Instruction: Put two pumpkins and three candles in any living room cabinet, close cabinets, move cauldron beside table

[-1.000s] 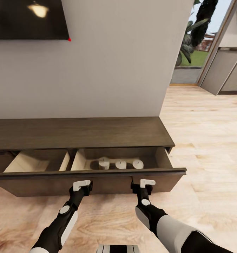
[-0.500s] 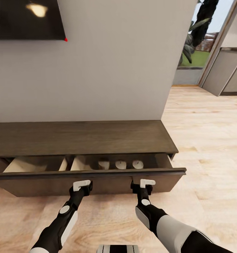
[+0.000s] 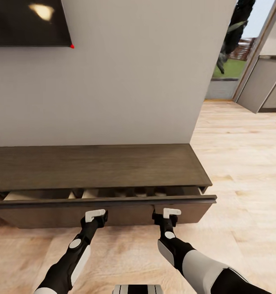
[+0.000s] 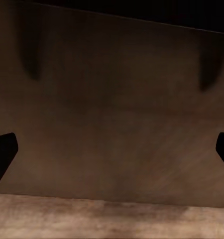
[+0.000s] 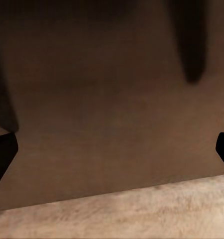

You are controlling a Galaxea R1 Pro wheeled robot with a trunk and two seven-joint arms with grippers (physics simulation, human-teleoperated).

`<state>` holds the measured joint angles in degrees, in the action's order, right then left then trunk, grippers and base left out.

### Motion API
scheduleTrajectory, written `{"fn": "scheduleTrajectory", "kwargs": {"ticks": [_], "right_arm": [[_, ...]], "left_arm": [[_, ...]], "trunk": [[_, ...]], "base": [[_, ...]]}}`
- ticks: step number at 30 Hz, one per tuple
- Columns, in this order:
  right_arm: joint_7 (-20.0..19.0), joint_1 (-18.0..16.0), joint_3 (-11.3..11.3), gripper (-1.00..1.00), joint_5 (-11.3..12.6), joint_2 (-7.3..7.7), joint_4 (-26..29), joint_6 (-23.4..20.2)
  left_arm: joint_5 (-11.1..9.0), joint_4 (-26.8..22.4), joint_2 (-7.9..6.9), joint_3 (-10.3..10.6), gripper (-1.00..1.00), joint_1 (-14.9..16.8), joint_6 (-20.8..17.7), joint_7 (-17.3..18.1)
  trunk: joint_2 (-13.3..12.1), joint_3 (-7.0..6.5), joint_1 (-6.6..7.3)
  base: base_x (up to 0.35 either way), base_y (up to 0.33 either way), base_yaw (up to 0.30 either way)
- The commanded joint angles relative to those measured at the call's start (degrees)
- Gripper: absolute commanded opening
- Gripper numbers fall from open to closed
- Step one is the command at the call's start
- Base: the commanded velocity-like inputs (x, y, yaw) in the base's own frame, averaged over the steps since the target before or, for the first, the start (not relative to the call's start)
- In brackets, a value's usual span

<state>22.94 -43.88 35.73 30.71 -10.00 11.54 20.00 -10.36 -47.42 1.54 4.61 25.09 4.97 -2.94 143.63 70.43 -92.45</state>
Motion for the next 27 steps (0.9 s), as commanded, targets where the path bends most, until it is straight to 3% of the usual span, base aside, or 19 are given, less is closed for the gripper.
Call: {"fn": "scheduleTrajectory", "kwargs": {"ticks": [1, 27], "right_arm": [[0.3, -0.1, 0.3, 1.0, 0.4, 0.0, 0.0, 0.3], [0.3, -0.1, 0.3, 1.0, 0.4, 0.0, 0.0, 0.3]], "left_arm": [[-0.5, 0.0, -0.04, 0.2, 1.0, 0.0, 0.2, -0.3], [-0.5, 0.0, -0.04, 0.3, 1.0, 0.0, 0.2, -0.3]], "trunk": [[0.0, 0.04, -0.01], [0.0, 0.04, -0.01]], "base": [[0.157, 0.0, 0.0], [0.092, 0.0, 0.0]]}}
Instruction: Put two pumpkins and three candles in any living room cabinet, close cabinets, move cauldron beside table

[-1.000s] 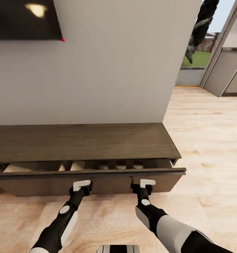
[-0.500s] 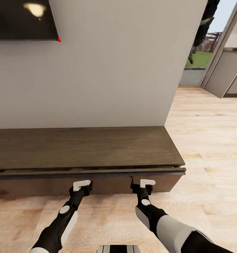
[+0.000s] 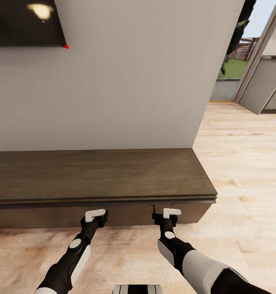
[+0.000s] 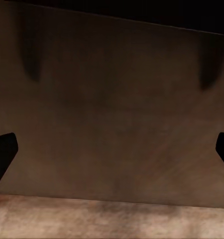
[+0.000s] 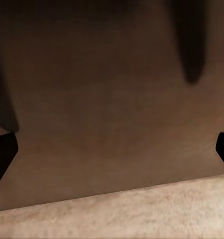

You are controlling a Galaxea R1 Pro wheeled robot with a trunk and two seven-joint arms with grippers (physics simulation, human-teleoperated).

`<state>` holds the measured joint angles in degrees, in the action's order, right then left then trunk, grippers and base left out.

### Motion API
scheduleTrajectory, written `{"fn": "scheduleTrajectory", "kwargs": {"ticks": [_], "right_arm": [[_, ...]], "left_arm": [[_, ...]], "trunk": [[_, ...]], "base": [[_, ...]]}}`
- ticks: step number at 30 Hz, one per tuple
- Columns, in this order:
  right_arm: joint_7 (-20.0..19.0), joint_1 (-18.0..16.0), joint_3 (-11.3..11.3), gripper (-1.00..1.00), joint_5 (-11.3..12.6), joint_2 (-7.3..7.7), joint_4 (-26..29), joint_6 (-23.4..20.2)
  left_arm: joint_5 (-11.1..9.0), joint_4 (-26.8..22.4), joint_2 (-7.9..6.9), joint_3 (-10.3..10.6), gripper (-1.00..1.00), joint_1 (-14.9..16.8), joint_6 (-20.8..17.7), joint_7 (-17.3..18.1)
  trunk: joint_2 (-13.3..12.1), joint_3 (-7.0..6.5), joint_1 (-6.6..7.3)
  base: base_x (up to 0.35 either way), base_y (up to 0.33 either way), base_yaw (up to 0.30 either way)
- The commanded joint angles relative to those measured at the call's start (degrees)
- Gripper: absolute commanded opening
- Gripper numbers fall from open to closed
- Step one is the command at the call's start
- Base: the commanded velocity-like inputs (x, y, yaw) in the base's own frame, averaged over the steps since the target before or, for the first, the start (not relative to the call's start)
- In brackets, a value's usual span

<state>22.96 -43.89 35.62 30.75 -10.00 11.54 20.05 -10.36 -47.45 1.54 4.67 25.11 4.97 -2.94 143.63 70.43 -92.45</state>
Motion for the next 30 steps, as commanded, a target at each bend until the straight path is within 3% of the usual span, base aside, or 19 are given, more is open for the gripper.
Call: {"fn": "scheduleTrajectory", "kwargs": {"ticks": [1, 16, 30], "right_arm": [[0.2, -0.1, 0.4, 1.0, 0.4, 0.0, 0.0, 0.3], [0.2, -0.1, 0.4, 1.0, 0.4, 0.0, 0.0, 0.3], [0.2, -0.1, 0.5, 1.0, 0.4, 0.0, 0.0, 0.3]], "left_arm": [[-0.5, 0.0, -0.04, 0.2, 1.0, 0.0, 0.2, -0.3], [-0.5, 0.0, -0.04, 0.2, 1.0, 0.0, 0.2, -0.3], [-0.5, 0.0, -0.04, 0.2, 1.0, 0.0, 0.2, -0.3]], "trunk": [[0.0, 0.04, 0.0], [0.0, 0.04, 0.0], [0.0, 0.04, 0.0]], "base": [[0.056, 0.0, 0.0], [0.038, 0.009, 0.0], [-0.141, 0.001, 0.0]]}}
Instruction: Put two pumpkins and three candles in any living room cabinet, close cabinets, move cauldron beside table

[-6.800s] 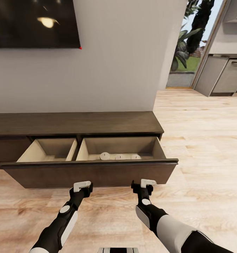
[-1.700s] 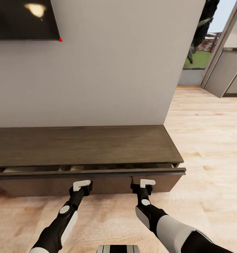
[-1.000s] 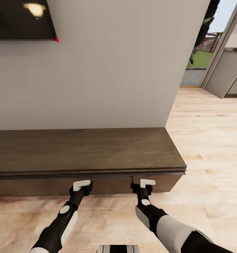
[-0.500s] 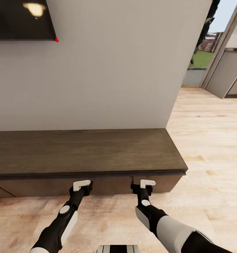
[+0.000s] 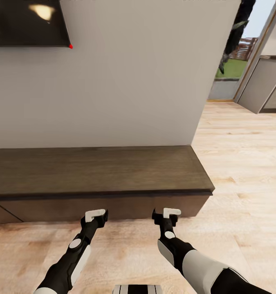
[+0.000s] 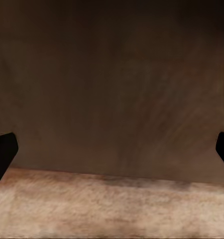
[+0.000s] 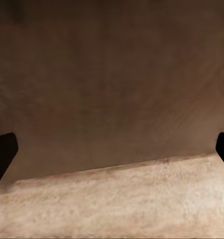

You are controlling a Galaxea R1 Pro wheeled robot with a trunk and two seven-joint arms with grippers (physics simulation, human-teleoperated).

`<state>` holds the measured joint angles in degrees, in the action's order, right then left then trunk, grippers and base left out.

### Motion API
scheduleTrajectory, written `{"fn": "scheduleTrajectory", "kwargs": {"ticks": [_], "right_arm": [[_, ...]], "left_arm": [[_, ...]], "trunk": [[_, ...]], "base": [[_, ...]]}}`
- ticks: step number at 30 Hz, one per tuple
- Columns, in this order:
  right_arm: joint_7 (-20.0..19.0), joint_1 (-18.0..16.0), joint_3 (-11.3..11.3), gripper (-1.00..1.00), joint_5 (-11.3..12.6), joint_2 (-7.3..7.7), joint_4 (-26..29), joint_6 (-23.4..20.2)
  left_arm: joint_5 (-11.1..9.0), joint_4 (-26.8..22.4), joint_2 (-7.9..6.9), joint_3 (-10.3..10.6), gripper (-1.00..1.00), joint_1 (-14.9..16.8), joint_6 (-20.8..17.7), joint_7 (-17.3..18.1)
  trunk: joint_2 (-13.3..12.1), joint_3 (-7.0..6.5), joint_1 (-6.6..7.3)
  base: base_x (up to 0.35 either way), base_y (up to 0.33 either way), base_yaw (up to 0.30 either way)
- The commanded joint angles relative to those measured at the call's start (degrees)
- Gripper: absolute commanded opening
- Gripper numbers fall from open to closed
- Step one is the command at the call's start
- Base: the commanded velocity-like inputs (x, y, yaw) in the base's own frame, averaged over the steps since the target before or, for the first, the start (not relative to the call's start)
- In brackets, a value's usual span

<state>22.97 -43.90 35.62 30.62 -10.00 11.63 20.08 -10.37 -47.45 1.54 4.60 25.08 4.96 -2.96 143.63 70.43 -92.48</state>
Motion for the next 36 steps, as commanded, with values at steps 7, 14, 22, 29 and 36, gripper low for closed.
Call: {"fn": "scheduleTrajectory", "kwargs": {"ticks": [7, 14, 22, 29, 36], "right_arm": [[0.2, 0.0, 0.5, 1.0, 0.6, 0.0, 0.0, -0.4], [0.4, 0.0, 0.1, 1.0, 1.3, 0.0, 0.6, -8.8], [0.5, 0.0, -1.4, 1.0, 2.2, 0.3, 11.9, -30.0], [0.7, 0.0, -8.0, 1.0, 2.9, 0.12, 19.5, -46.0], [0.9, 0.0, -8.5, 1.0, 2.9, 0.0, 19.7, -48.4]], "left_arm": [[-0.6, -0.1, -0.04, -0.1, 1.0, 0.0, -0.4, -0.4], [-0.9, -6.5, -0.28, -0.5, 1.0, 0.0, -15.3, -0.3], [-0.9, -18.6, -0.73, -2.5, 1.0, 0.1, -40.6, -0.3], [-0.8, -23.1, -0.83, -4.9, 1.0, 0.1, -53.5, -0.2], [-0.7, -23.2, -1.55, -5.3, 1.0, 0.1, -57.5, -0.3]], "trunk": [[0.0, 0.04, 0.03], [0.0, 0.04, 0.03], [0.0, 0.04, 0.03], [-0.1, -1.29, 0.18], [-0.2, -2.84, 0.36]], "base": [[-0.275, 0.0, 0.0], [-0.343, 0.0, 0.0], [-0.106, 0.0, 0.0], [-0.003, 0.0, 0.0], [0.0, 0.0, 0.0]]}}
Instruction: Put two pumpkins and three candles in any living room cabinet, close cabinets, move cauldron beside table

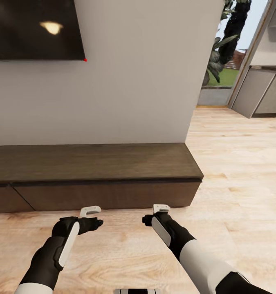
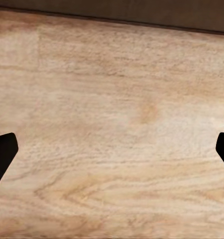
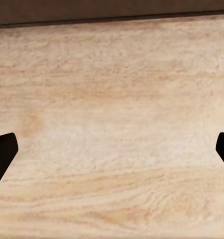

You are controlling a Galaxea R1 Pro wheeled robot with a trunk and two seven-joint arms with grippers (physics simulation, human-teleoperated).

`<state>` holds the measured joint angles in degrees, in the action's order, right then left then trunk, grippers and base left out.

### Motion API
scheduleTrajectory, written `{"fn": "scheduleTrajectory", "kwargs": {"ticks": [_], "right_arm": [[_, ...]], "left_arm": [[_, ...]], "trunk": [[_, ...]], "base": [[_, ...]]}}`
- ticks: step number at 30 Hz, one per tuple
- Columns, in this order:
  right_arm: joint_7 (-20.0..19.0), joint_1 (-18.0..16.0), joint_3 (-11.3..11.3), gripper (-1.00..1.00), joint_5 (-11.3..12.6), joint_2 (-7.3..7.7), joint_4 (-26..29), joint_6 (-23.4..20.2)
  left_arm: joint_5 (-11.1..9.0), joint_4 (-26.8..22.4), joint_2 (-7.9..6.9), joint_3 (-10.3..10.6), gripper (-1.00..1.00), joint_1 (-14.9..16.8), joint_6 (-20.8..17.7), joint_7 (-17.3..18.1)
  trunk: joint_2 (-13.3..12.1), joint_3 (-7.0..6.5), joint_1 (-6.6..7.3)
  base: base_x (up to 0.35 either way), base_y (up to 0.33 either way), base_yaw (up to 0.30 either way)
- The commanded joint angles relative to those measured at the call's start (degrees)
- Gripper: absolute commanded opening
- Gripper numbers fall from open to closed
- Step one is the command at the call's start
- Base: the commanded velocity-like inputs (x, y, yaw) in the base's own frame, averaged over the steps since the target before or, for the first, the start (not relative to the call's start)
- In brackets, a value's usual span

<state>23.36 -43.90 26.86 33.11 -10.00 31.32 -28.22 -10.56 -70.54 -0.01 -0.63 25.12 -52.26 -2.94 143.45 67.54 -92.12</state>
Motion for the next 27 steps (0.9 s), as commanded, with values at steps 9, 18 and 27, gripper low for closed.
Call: {"fn": "scheduleTrajectory", "kwargs": {"ticks": [9, 18, 27], "right_arm": [[0.4, 0.0, 0.5, 1.0, 0.4, 0.0, 0.0, -0.6], [0.4, 0.0, 0.4, 1.0, 0.5, 0.03, 0.0, -0.9], [0.1, 0.0, 0.3, 1.0, 0.6, 0.0, 0.0, -1.4]], "left_arm": [[-0.4, -0.1, -0.06, 0.0, 1.0, 0.0, -2.1, -0.4], [-0.6, 0.0, 0.14, -0.2, 1.0, 0.1, -2.4, -4.3], [-0.8, 0.4, -0.03, -0.2, 1.0, 0.1, -2.8, -5.6]], "trunk": [[-0.1, -1.95, 0.24], [-0.5, -3.91, 0.63], [-4.1, -5.53, 2.6]], "base": [[0.0, 0.0, 0.0], [0.0, 0.0, 0.0], [-0.039, 0.0, 0.0]]}}
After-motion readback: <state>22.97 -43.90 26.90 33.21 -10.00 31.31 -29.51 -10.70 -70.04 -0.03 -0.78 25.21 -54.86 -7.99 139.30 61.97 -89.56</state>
